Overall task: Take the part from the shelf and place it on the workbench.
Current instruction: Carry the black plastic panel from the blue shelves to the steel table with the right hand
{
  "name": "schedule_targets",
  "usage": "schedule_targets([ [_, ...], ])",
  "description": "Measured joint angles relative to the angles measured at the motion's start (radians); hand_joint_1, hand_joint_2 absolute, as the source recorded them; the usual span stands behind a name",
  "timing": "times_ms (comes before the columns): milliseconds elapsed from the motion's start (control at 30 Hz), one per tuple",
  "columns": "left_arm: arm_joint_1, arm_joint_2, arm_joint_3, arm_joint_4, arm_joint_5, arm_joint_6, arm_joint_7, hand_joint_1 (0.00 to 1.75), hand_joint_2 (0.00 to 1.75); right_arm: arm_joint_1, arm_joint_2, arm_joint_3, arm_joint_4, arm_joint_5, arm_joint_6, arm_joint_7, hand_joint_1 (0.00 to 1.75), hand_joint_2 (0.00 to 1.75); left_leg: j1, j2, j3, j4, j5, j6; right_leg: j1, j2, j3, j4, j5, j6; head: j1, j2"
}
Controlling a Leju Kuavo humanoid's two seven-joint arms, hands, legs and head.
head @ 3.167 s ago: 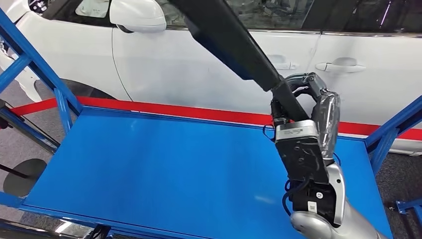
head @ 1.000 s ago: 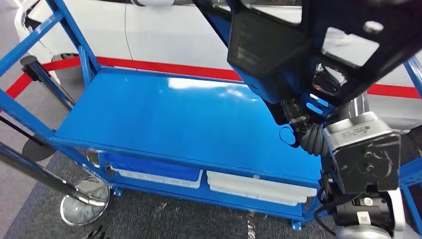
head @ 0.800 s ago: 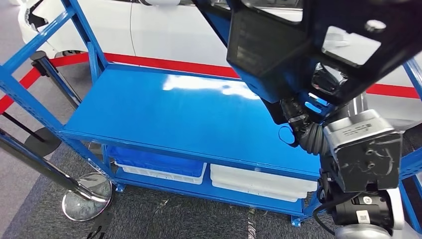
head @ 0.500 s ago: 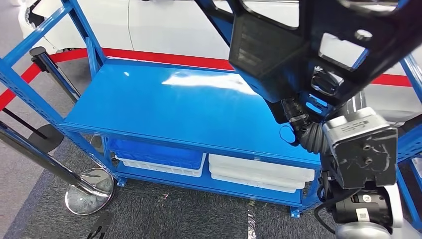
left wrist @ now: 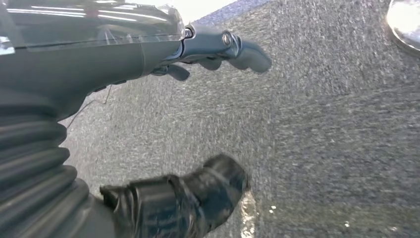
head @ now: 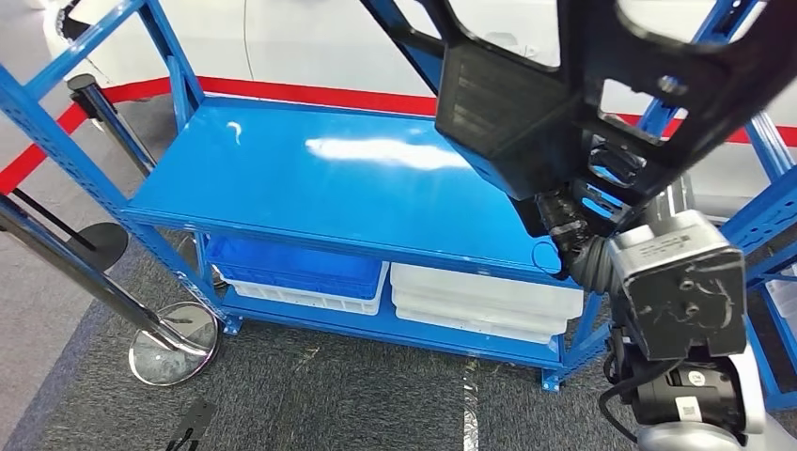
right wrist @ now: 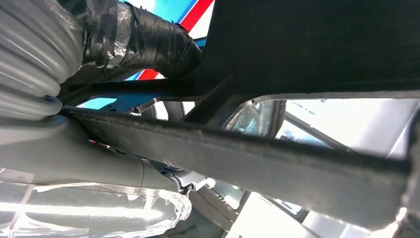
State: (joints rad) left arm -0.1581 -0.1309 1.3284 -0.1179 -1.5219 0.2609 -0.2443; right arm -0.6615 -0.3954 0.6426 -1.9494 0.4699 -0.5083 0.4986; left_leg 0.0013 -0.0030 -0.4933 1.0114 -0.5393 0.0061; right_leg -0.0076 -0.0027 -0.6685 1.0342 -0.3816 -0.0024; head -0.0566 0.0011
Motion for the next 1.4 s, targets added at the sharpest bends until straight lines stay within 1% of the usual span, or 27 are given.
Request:
schedule_targets([
  [67, 0.002, 0.000, 0.001, 0.000, -0.002, 0.001, 0.002, 0.00, 1.75, 0.004, -0.006, 0.000, -0.002, 0.002, 0.000, 0.001, 1.75, 1.75, 0.000, 0.001, -0.008, -0.008, 0.015, 0.012, -0.001, 0.000, -0.001, -0.004, 0.011, 0.012, -0.001, 0.000],
  [100, 0.001, 0.000, 0.002, 0.000, -0.004, 0.002, 0.002, 0.00, 1.75, 0.006, -0.009, 0.000, -0.003, 0.004, 0.000, 0.001, 1.75, 1.75, 0.002, 0.003, -0.012, -0.011, 0.026, 0.019, -0.002, 0.001, -0.006, 0.003, 0.000, 0.017, -0.001, 0.000],
  [167, 0.000, 0.000, 0.002, 0.000, -0.008, 0.003, 0.002, 0.00, 1.75, 0.010, -0.016, 0.000, -0.005, 0.007, 0.000, 0.003, 1.75, 1.75, 0.007, 0.007, -0.027, -0.017, 0.049, 0.035, -0.003, 0.003, -0.032, 0.072, -0.074, 0.023, 0.003, 0.000],
  [233, 0.000, 0.000, 0.003, 0.000, -0.010, 0.005, 0.002, 0.00, 1.75, 0.015, -0.021, 0.000, -0.005, 0.010, 0.000, 0.004, 1.75, 1.75, 0.005, 0.009, -0.054, -0.014, 0.067, 0.041, -0.003, 0.004, -0.067, 0.198, -0.164, 0.028, 0.007, 0.000],
  [267, 0.001, 0.000, 0.003, 0.000, -0.010, 0.005, 0.002, 0.00, 1.75, 0.019, -0.023, 0.000, -0.005, 0.011, 0.000, 0.004, 1.75, 1.75, 0.005, 0.010, -0.068, -0.012, 0.076, 0.041, -0.004, 0.004, -0.075, 0.250, -0.182, 0.030, 0.007, 0.000],
  [300, 0.001, 0.000, 0.004, 0.000, -0.011, 0.006, 0.002, 0.00, 1.75, 0.022, -0.024, 0.000, -0.005, 0.012, 0.000, 0.004, 1.75, 1.75, 0.005, 0.011, -0.083, -0.008, 0.084, 0.040, -0.005, 0.004, -0.069, 0.274, -0.179, 0.031, 0.007, 0.000],
  [333, 0.001, 0.000, 0.004, 0.000, -0.011, 0.006, 0.002, 0.00, 1.75, 0.023, -0.026, 0.000, -0.005, 0.012, 0.000, 0.004, 1.75, 1.75, 0.005, 0.011, -0.097, -0.003, 0.091, 0.038, -0.006, 0.003, -0.044, 0.261, -0.158, 0.032, 0.007, 0.000],
  [367, 0.001, 0.000, 0.004, 0.000, -0.011, 0.007, 0.002, 0.00, 1.75, 0.023, -0.027, 0.000, -0.005, 0.012, 0.000, 0.004, 1.75, 1.75, 0.005, 0.011, -0.110, 0.003, 0.097, 0.036, -0.008, 0.003, -0.002, 0.214, -0.131, 0.032, 0.007, 0.000],
  [433, 0.001, 0.000, 0.004, 0.000, -0.011, 0.007, 0.002, 0.00, 1.75, 0.023, -0.029, 0.000, -0.007, 0.012, 0.000, 0.004, 1.75, 1.75, 0.004, 0.010, -0.133, 0.018, 0.104, 0.028, -0.009, 0.004, 0.092, 0.080, -0.117, 0.030, 0.006, 0.000],
  [500, 0.001, 0.000, 0.004, 0.000, -0.011, 0.008, 0.002, 0.00, 1.75, 0.023, -0.030, 0.000, -0.010, 0.014, 0.000, 0.004, 1.75, 1.75, 0.002, 0.009, -0.144, 0.025, 0.114, 0.016, -0.004, 0.005, 0.132, 0.008, -0.128, 0.023, 0.006, 0.000],
  [567, 0.002, 0.000, 0.005, 0.000, -0.011, 0.008, 0.002, 0.00, 1.75, 0.022, -0.032, 0.000, -0.012, 0.017, 0.000, 0.005, 1.75, 1.75, 0.004, 0.007, -0.150, 0.025, 0.125, 0.004, -0.002, 0.006, 0.125, -0.001, -0.116, 0.009, 0.008, 0.000],
  [600, 0.003, -0.001, 0.005, 0.000, -0.011, 0.008, 0.002, 0.00, 1.75, 0.022, -0.033, 0.000, -0.012, 0.018, 0.000, 0.005, 1.75, 1.75, 0.006, 0.006, -0.158, 0.032, 0.116, -0.002, -0.003, 0.005, 0.119, -0.004, -0.108, 0.000, 0.008, 0.000],
  [667, 0.004, -0.002, 0.005, 0.000, -0.012, 0.008, 0.001, 0.00, 1.75, 0.021, -0.033, 0.000, -0.015, 0.022, 0.000, 0.006, 1.75, 1.75, 0.010, 0.005, -0.185, 0.093, 0.052, -0.012, -0.005, 0.001, 0.102, -0.009, -0.088, -0.015, 0.004, 0.000],
  [733, 0.005, -0.002, 0.005, 0.000, -0.015, 0.008, -0.001, 0.00, 1.75, 0.021, -0.035, 0.000, -0.020, 0.027, 0.001, 0.007, 1.75, 1.75, 0.011, 0.005, -0.220, 0.212, -0.035, -0.018, -0.004, 0.000, 0.081, -0.007, -0.071, -0.021, 0.001, 0.000],
  [767, 0.005, -0.002, 0.005, 0.000, -0.016, 0.008, -0.001, 0.00, 1.75, 0.021, -0.036, 0.000, -0.021, 0.029, 0.002, 0.008, 1.75, 1.75, 0.011, 0.005, -0.231, 0.265, -0.058, -0.019, -0.003, 0.000, 0.069, -0.006, -0.063, -0.022, 0.001, 0.000],
  [800, 0.005, -0.002, 0.005, 0.000, -0.016, 0.008, -0.002, 0.00, 1.75, 0.021, -0.036, 0.000, -0.022, 0.031, 0.002, 0.009, 1.75, 1.75, 0.011, 0.005, -0.228, 0.292, -0.059, -0.019, -0.002, 0.000, 0.057, -0.005, -0.055, -0.022, 0.001, 0.000],
  [833, 0.005, -0.002, 0.005, 0.000, -0.017, 0.008, -0.002, 0.00, 1.75, 0.021, -0.036, 0.000, -0.022, 0.032, 0.002, 0.009, 1.75, 1.75, 0.011, 0.005, -0.209, 0.288, -0.042, -0.017, -0.002, 0.000, 0.045, -0.004, -0.047, -0.021, 0.001, 0.000],
  [900, 0.003, -0.002, 0.005, 0.000, -0.018, 0.008, -0.003, 0.00, 1.75, 0.021, -0.038, 0.000, -0.025, 0.033, 0.002, 0.009, 1.75, 1.75, 0.010, 0.004, -0.124, 0.187, 0.007, -0.010, -0.001, 0.001, 0.026, -0.002, -0.031, -0.017, 0.000, 0.000],
  [967, 0.000, -0.002, 0.005, 0.000, -0.019, 0.009, -0.006, 0.00, 1.75, 0.020, -0.042, 0.000, -0.031, 0.033, 0.002, 0.009, 1.75, 1.75, 0.004, 0.003, -0.032, 0.054, 0.015, -0.002, 0.001, 0.001, 0.014, -0.001, -0.018, -0.008, 0.001, 0.000],
  [1033, -0.001, -0.001, 0.006, 0.000, -0.022, 0.009, -0.009, 0.00, 1.75, 0.018, -0.046, 0.000, -0.036, 0.033, 0.002, 0.010, 1.75, 1.75, -0.002, 0.001, -0.003, -0.002, 0.008, 0.005, 0.001, 0.000, 0.010, -0.004, -0.002, 0.004, 0.000, 0.000],
  [1100, 0.001, -0.002, 0.006, 0.000, -0.027, 0.010, -0.012, 0.00, 1.75, 0.017, -0.050, 0.000, -0.038, 0.034, 0.002, 0.010, 1.75, 1.75, 0.002, 0.003, -0.014, -0.010, 0.025, 0.016, 0.000, 0.001, 0.005, -0.005, 0.002, 0.016, 0.001, 0.000],
  [1133, 0.001, -0.002, 0.006, 0.000, -0.029, 0.011, -0.013, 0.00, 1.75, 0.017, -0.054, 0.000, -0.039, 0.034, 0.002, 0.010, 1.75, 1.75, 0.004, 0.005, -0.020, -0.013, 0.036, 0.024, 0.000, 0.002, -0.003, 0.010, -0.018, 0.020, 0.004, 0.000],
  [1233, 0.000, -0.001, 0.006, 0.000, -0.033, 0.011, -0.017, 0.00, 1.75, 0.017, -0.062, 0.000, -0.043, 0.035, 0.003, 0.011, 1.75, 1.75, 0.004, 0.009, -0.051, -0.015, 0.065, 0.042, -0.002, 0.004, -0.050, 0.159, -0.149, 0.028, 0.010, 0.000],
  [1267, 0.001, -0.001, 0.006, 0.000, -0.034, 0.012, -0.017, 0.00, 1.75, 0.017, -0.063, 0.000, -0.043, 0.035, 0.003, 0.011, 1.75, 1.75, 0.003, 0.010, -0.063, -0.012, 0.073, 0.043, -0.003, 0.004, -0.063, 0.218, -0.177, 0.030, 0.010, 0.000],
  [1300, 0.001, -0.001, 0.006, 0.000, -0.036, 0.012, -0.018, 0.00, 1.75, 0.017, -0.064, 0.000, -0.044, 0.036, 0.003, 0.011, 1.75, 1.75, 0.002, 0.011, -0.076, -0.009, 0.081, 0.043, -0.003, 0.004, -0.065, 0.257, -0.182, 0.032, 0.009, 0.000],
  [1333, 0.001, -0.001, 0.006, 0.000, -0.038, 0.012, -0.019, 0.00, 1.75, 0.017, -0.065, 0.000, -0.044, 0.037, 0.003, 0.011, 1.75, 1.75, 0.001, 0.011, -0.089, -0.005, 0.087, 0.042, -0.004, 0.004, -0.052, 0.265, -0.167, 0.033, 0.009, 0.000],
  [1400, 0.001, -0.001, 0.006, 0.000, -0.040, 0.012, -0.019, 0.00, 1.75, 0.015, -0.068, 0.000, -0.044, 0.039, 0.003, 0.011, 1.75, 1.75, 0.001, 0.011, -0.113, 0.008, 0.097, 0.037, -0.007, 0.004, 0.022, 0.184, -0.117, 0.033, 0.010, 0.000],
])
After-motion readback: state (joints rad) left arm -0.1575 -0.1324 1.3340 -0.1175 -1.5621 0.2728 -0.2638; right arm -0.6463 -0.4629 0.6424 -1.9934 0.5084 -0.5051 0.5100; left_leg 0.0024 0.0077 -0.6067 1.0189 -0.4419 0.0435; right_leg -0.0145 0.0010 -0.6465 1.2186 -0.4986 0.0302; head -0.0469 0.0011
